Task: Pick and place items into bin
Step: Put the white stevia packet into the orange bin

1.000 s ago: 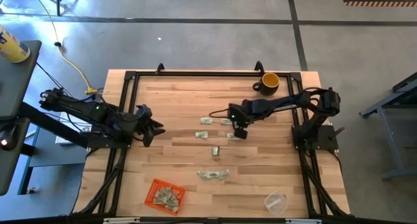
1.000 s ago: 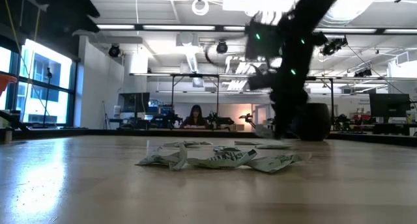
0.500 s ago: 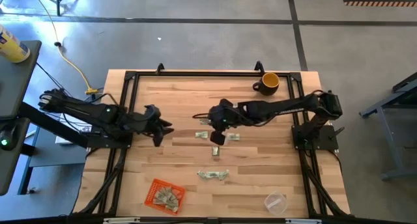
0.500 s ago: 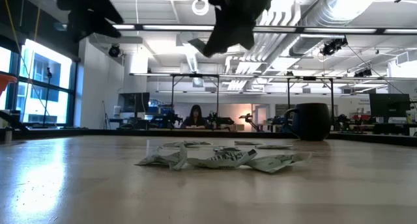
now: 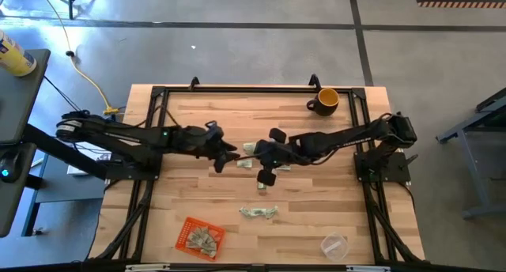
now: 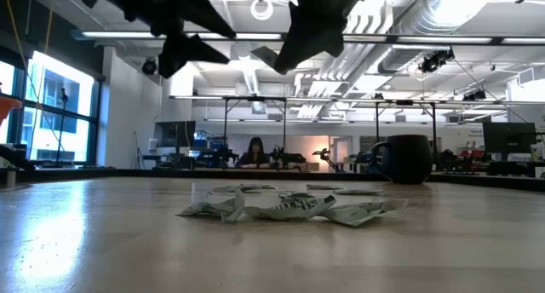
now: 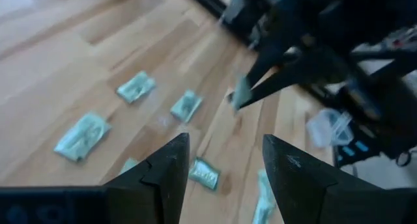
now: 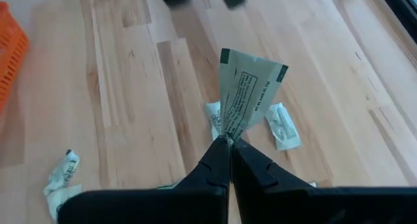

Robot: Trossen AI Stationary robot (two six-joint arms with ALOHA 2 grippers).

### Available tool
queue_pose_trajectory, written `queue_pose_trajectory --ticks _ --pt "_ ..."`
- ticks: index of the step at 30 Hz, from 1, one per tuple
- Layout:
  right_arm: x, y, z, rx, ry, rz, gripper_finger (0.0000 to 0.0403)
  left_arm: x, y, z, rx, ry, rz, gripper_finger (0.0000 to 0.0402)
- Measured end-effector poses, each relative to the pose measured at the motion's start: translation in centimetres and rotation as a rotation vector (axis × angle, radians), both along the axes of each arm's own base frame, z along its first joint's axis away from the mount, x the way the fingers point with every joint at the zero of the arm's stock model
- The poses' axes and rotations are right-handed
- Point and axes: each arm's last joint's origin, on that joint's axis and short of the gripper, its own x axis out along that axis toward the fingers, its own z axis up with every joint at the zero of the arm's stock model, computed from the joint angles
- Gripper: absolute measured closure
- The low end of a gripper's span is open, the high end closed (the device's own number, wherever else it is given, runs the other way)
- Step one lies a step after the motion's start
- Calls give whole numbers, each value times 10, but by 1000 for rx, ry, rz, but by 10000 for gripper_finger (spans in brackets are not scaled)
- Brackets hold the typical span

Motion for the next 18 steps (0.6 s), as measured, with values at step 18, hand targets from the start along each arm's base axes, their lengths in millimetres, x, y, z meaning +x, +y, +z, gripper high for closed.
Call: queue_pose_trajectory --ticks 18 --pt "-1 6 0 13 1 1 402 47 -1 1 -25 13 -59 172"
